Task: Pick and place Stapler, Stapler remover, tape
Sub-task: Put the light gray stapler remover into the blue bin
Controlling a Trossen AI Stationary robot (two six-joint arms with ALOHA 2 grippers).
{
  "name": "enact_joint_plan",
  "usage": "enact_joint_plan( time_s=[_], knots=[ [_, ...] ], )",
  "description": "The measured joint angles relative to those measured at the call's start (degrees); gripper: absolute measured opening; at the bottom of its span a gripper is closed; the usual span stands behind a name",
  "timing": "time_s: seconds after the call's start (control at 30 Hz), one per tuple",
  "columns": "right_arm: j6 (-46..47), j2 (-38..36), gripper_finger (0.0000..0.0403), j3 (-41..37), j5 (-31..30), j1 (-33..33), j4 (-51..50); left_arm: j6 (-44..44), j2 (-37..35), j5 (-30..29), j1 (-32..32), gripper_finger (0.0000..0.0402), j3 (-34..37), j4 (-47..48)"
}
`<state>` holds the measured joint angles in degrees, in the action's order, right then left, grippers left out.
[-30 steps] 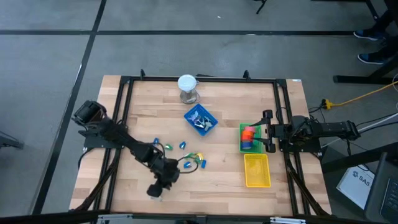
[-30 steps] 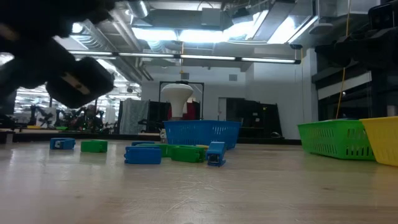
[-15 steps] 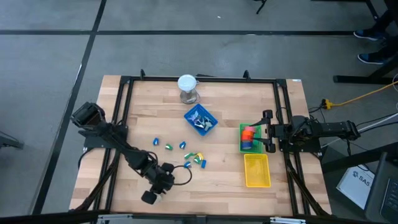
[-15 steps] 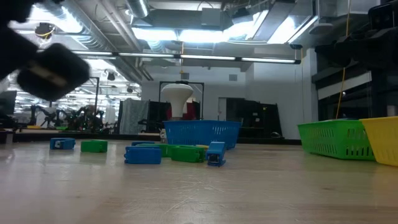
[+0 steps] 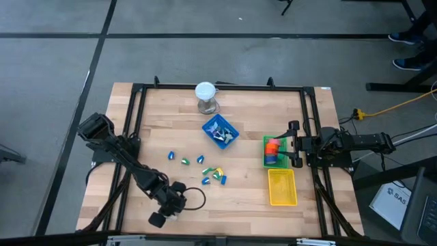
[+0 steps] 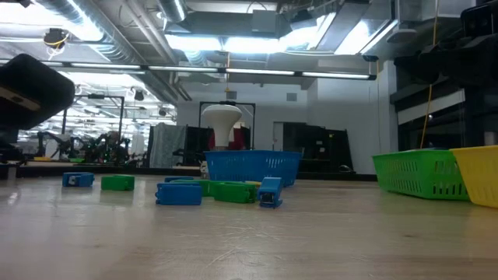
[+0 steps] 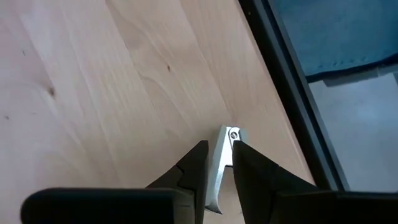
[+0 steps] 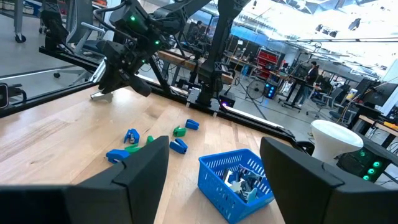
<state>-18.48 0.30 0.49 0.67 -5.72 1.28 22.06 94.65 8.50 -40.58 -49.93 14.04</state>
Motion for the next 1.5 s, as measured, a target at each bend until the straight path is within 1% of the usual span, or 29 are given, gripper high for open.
enact_joint_plan(
  time_s=[0.23,0.4,0.53,0.93,1.03,1.2,1.33,1.5],
  knots=[
    [0.02,0.02,0.0259,-0.02,0.00,0.00,0.00,-0.18,-0.02,-1.44,0.65,0.0067,0.00,-1.09],
    [0.00,0.01,0.0259,0.00,0.00,-0.02,0.01,-0.17,-0.02,-1.60,0.07,0.0067,0.00,2.17],
    [0.02,0.00,0.0259,-0.01,0.00,0.00,0.00,-0.24,-0.02,-4.36,0.12,0.0067,0.00,4.37],
    [0.01,0.01,0.0259,-0.02,0.00,0.00,0.00,1.28,-0.03,-4.42,0.11,0.0066,0.00,6.26],
    [0.02,0.00,0.0259,-0.02,-0.02,0.00,0.02,2.75,-0.11,-4.26,0.11,0.0054,-0.02,7.33],
    [0.01,0.00,0.0259,-0.02,0.00,-0.02,0.00,3.84,-0.26,-3.41,0.11,0.0011,-0.13,8.75],
    [0.02,0.02,0.0259,-0.02,0.00,0.00,0.00,4.40,-0.28,-4.31,0.11,0.0009,-0.13,8.96],
    [0.00,0.00,0.0259,-0.01,0.00,0.00,0.00,4.39,-0.26,-7.97,1.50,0.0005,-0.15,8.31]
  ],
)
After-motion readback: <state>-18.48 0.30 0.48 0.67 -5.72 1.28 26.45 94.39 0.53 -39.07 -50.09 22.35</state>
